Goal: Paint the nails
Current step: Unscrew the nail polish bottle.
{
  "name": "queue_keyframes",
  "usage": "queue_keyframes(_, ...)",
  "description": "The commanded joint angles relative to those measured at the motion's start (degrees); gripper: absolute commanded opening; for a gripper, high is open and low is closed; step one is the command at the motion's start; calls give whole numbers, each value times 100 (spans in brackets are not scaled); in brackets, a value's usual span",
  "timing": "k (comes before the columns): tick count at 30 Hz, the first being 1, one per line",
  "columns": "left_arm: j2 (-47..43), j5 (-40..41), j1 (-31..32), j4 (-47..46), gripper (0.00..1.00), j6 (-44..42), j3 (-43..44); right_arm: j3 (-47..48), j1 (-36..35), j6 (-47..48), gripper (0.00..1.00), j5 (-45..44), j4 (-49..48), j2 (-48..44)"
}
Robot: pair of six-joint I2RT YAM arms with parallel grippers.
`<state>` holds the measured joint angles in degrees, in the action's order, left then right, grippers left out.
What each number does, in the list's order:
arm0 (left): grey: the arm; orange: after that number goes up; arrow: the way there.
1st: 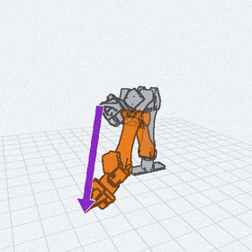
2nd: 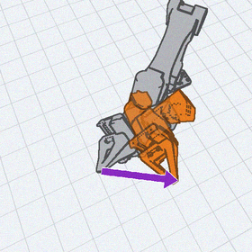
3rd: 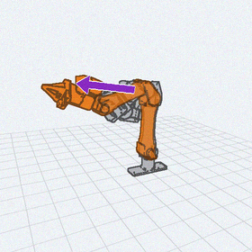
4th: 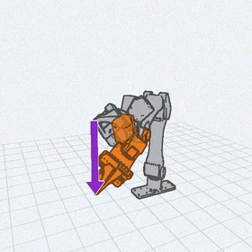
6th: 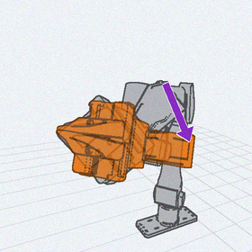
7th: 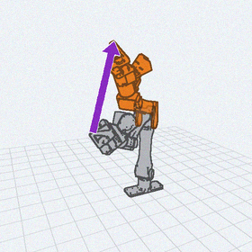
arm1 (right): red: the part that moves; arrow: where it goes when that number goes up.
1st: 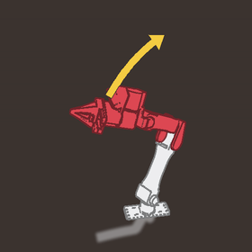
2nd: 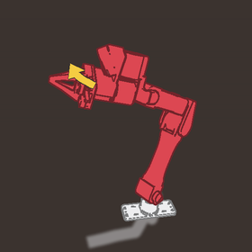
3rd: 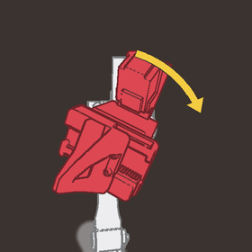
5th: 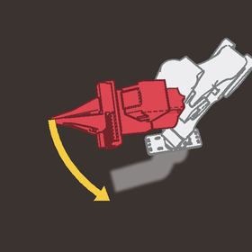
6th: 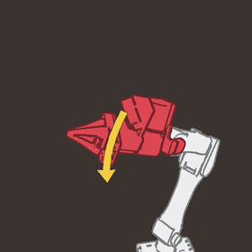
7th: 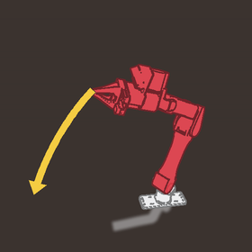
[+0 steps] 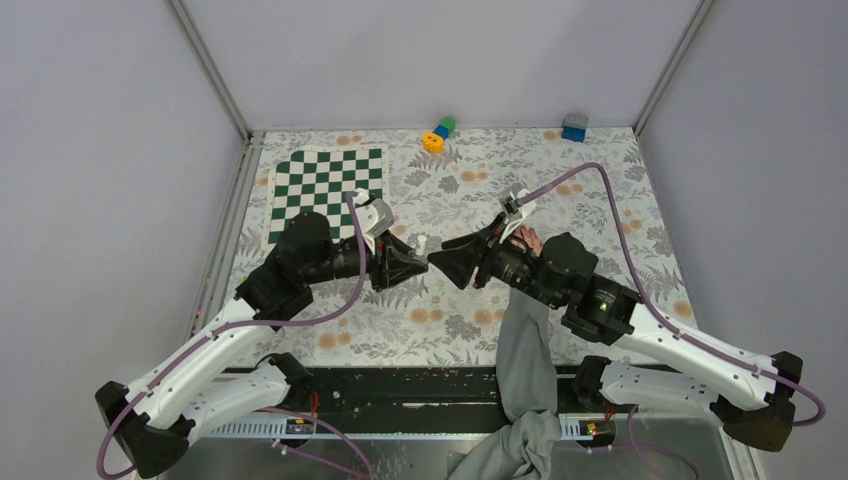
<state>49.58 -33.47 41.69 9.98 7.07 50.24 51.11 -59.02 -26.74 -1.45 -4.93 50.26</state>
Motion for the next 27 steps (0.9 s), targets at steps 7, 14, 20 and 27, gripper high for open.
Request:
queue_keyframes(7,-1,854,23,-30,0,12,236,656,-452,-389,52,-1545,-15,619)
queue_keyframes(14,1,836,19,-24,0,39,251,918,-552,-402,48,-1538,26,1007)
queue_keyframes(20,12,833,23,-30,0,56,250,1050,-593,-377,47,-1745,62,1236)
queue_keyframes(27,33,874,23,-1,0,62,259,1141,-612,-305,45,-1910,33,1347)
